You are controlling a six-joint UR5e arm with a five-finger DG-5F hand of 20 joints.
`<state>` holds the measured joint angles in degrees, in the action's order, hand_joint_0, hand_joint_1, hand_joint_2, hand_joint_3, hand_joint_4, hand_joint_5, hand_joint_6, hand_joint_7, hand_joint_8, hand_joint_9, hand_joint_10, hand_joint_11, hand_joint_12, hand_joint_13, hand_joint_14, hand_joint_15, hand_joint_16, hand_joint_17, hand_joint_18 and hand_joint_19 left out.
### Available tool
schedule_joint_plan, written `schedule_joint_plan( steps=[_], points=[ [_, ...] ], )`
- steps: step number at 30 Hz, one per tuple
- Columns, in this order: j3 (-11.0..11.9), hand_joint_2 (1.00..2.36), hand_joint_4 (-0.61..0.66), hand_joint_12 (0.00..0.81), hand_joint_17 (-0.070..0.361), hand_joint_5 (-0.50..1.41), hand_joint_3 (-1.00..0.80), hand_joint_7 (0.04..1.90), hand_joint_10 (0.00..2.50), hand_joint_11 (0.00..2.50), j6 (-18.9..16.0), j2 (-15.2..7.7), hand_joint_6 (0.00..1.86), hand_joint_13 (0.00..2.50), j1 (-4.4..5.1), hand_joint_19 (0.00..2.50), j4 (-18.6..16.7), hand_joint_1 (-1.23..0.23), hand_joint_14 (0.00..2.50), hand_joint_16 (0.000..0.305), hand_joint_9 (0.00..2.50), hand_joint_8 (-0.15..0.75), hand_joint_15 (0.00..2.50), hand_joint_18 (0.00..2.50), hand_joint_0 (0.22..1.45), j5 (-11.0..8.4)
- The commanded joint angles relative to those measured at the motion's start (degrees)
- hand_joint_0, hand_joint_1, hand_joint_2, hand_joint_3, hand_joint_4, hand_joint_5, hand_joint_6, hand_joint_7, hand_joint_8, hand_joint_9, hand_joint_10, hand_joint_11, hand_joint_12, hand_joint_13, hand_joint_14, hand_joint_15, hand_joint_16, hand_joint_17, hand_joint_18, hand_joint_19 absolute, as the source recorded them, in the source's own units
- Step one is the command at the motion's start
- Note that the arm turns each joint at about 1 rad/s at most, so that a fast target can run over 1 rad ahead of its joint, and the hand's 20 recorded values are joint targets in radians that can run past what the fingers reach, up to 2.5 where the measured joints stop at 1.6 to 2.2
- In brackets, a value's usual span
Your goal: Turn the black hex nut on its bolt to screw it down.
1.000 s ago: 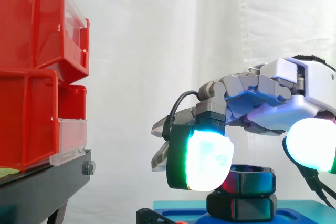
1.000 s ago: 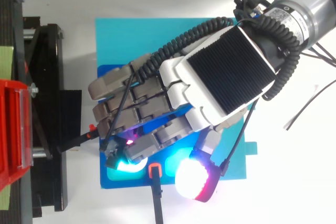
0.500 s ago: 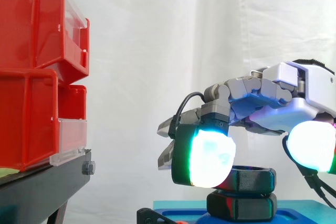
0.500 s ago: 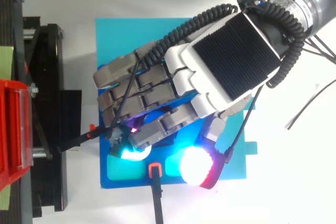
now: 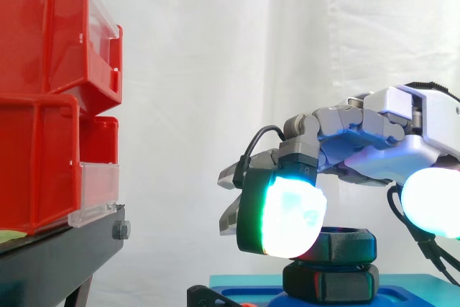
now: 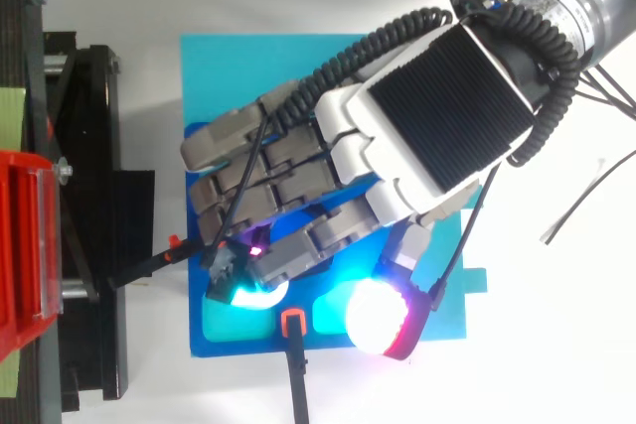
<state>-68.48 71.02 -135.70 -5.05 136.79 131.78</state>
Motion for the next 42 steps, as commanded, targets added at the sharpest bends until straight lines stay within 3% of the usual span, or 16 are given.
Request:
schedule_joint_plan(
  steps=[1,2,4,11,35,41,42],
  points=[
    [0.2,1.00,0.21,0.289,0.112,-0.13,-0.50,1.12,0.01,0.41,-0.4,0.1,0.52,0.56,0.74,0.31,0.0,-0.38,0.01,0.050,0.57,0.285,0.22,0.50,0.50,-0.29],
    [0.2,1.00,0.21,0.291,0.112,-0.13,-0.50,1.12,0.01,0.41,-0.4,0.1,0.52,0.56,0.74,0.31,0.0,-0.38,0.01,0.050,0.57,0.285,0.22,0.50,0.51,-0.29],
    [0.7,1.00,0.21,0.289,0.112,-0.13,-0.50,1.12,0.01,0.40,-1.0,0.0,0.52,0.56,1.88,0.30,0.1,-0.38,0.01,0.050,0.57,0.283,0.22,0.50,0.51,-1.26],
    [0.7,1.00,0.21,0.288,0.112,-0.13,-0.50,1.12,0.01,0.40,-1.3,0.0,0.52,0.56,3.03,0.31,0.4,-0.39,0.01,0.050,0.57,0.285,0.22,0.50,0.51,-2.75],
    [0.5,1.00,0.21,0.284,0.111,-0.13,-0.50,1.13,0.01,0.40,0.6,-0.1,0.52,0.56,3.03,0.31,-1.9,-0.39,0.01,0.049,0.57,0.282,0.23,0.50,0.51,-2.75],
    [0.8,1.00,0.20,0.283,0.111,-0.13,-0.50,1.12,0.01,0.40,-0.3,-2.7,0.52,0.56,2.76,0.31,-3.5,-0.39,0.01,0.049,0.57,0.282,0.22,0.50,0.51,-2.67],
    [1.2,1.00,0.21,0.283,0.111,-0.13,-0.50,1.12,0.01,0.41,-1.9,-2.6,0.52,0.56,2.68,0.30,-3.6,-0.39,0.01,0.050,0.57,0.282,0.21,0.50,0.51,-2.49]
  ],
)
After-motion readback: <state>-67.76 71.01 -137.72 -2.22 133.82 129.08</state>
